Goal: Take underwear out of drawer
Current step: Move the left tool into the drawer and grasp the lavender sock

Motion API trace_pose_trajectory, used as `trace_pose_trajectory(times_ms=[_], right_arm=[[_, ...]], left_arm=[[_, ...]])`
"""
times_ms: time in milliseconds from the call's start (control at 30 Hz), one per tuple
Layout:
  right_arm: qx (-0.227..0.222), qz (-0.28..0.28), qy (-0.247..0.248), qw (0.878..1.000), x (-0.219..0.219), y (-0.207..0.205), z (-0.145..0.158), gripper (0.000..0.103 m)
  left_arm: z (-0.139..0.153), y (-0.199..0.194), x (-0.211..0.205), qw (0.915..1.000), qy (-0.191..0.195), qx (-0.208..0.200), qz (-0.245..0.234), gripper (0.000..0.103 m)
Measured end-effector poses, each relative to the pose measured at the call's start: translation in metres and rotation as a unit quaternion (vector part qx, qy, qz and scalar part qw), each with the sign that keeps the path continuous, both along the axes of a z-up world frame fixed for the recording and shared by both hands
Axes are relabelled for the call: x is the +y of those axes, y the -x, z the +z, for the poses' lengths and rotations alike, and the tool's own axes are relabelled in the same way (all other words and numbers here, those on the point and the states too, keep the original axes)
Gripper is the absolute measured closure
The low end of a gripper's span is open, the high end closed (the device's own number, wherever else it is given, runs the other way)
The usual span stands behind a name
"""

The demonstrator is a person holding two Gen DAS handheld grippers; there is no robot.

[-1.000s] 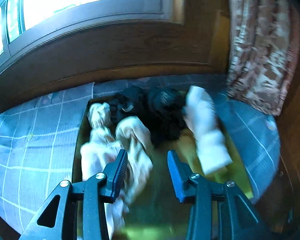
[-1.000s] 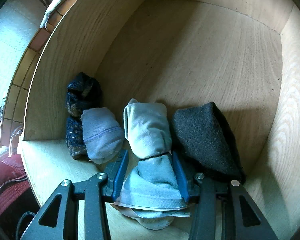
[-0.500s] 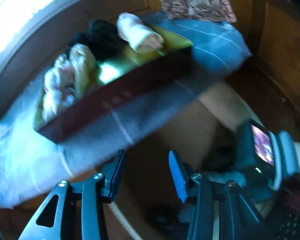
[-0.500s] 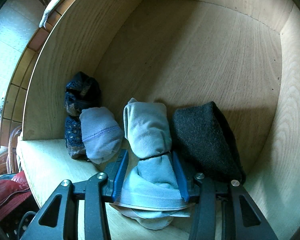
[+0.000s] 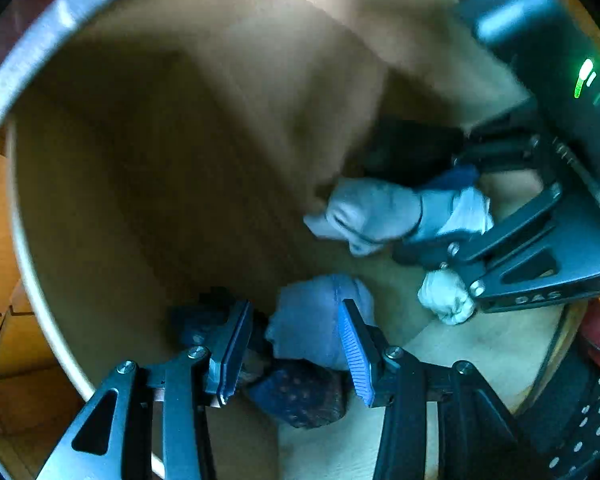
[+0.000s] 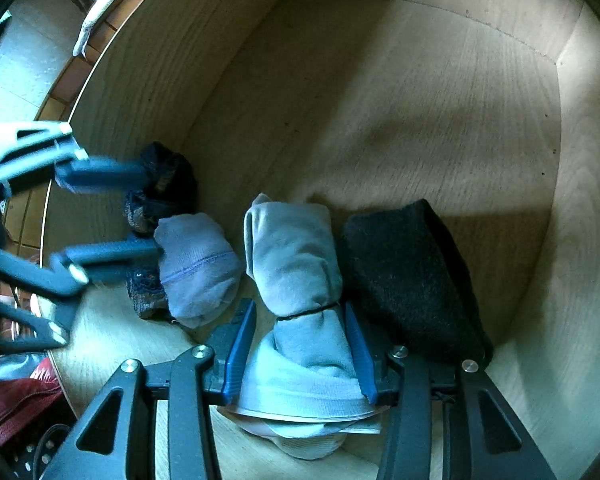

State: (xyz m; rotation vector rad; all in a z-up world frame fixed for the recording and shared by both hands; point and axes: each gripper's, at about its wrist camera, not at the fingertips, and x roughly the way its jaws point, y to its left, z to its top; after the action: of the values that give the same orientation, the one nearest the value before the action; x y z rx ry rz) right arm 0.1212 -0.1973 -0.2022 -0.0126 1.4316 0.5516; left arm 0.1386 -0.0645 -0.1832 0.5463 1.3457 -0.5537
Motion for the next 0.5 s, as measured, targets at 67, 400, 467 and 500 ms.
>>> trace_pose_trajectory(times_ms=[67, 400, 467, 500], right_arm=[[0.000, 0.000, 0.000, 1.000, 0.000, 0.000, 0.000, 0.057], [0.003, 0.000, -0.001, 1.000, 0.001, 0.001, -0.003, 0.057], [0.003, 0.000, 0.000, 1.000, 0.001, 0.001, -0.003, 0.057], [0.003, 0.000, 0.000, 1.000, 0.001, 0.001, -0.003, 0.057]], left_arm=[[-0.007, 0.001, -0.001, 1.0000, -0.005, 0.007, 0.004, 0.058], [-0.036, 0.000, -0.011, 0.9983, 0.011, 0.055, 0.013, 0.032], [-0.041, 0.003, -0.013, 0.9984, 0.004, 0.056, 0.006, 0.031], [-0.043, 0.005, -0.013, 0.9985, -0.001, 0.055, 0.004, 0.031]])
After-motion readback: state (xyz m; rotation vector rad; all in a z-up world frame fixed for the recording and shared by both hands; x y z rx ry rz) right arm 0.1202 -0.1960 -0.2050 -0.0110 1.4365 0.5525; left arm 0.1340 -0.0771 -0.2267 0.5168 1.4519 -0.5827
